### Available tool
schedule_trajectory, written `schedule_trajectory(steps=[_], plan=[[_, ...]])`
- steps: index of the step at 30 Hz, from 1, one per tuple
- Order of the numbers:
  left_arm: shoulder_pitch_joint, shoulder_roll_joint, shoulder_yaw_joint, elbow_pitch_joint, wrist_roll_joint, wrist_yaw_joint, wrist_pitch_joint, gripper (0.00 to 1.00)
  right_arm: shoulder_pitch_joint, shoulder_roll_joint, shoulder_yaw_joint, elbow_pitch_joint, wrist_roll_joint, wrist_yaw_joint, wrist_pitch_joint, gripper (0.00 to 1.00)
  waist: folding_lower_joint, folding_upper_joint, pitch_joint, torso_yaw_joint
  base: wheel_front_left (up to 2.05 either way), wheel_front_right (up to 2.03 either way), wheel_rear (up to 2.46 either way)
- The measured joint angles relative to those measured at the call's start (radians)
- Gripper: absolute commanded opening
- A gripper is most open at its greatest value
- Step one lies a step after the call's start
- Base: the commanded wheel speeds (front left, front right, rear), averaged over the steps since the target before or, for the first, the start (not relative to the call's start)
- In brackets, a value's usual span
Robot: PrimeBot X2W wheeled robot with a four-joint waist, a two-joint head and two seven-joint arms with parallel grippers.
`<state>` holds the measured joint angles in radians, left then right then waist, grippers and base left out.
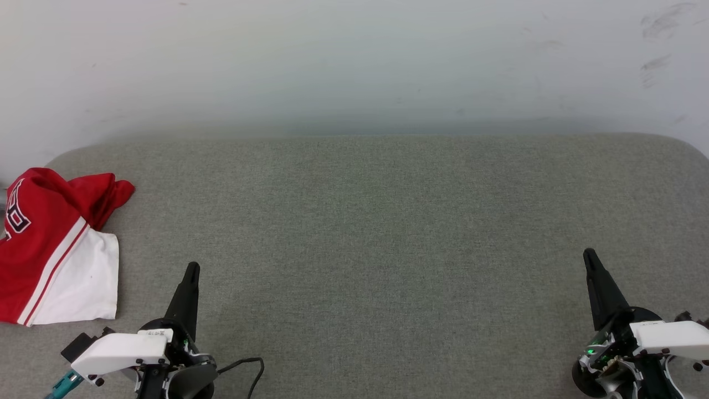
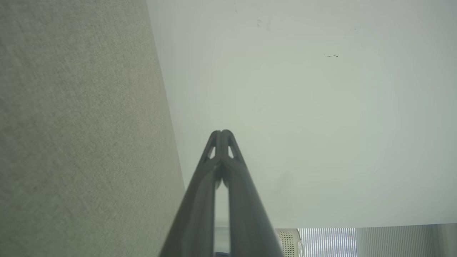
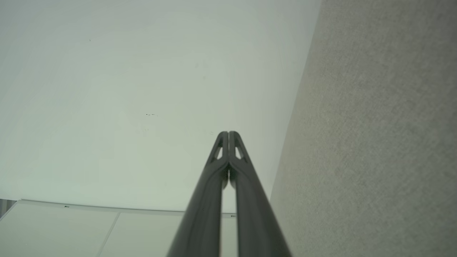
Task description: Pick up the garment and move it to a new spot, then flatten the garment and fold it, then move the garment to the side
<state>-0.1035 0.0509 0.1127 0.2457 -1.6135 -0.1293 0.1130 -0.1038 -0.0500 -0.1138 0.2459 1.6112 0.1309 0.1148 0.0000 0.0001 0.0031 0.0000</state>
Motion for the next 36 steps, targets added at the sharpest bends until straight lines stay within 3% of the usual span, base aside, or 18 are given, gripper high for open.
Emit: schedule_trajectory(steps=[36], plan=[[0.000,0.000,0.000,0.000,0.000,0.000,0.000,0.00,0.000,0.000,0.000,0.000,0.000,0.000,0.000,0.00,0.0000,0.0000,0.000,0.000,0.00,0.00,0.00]])
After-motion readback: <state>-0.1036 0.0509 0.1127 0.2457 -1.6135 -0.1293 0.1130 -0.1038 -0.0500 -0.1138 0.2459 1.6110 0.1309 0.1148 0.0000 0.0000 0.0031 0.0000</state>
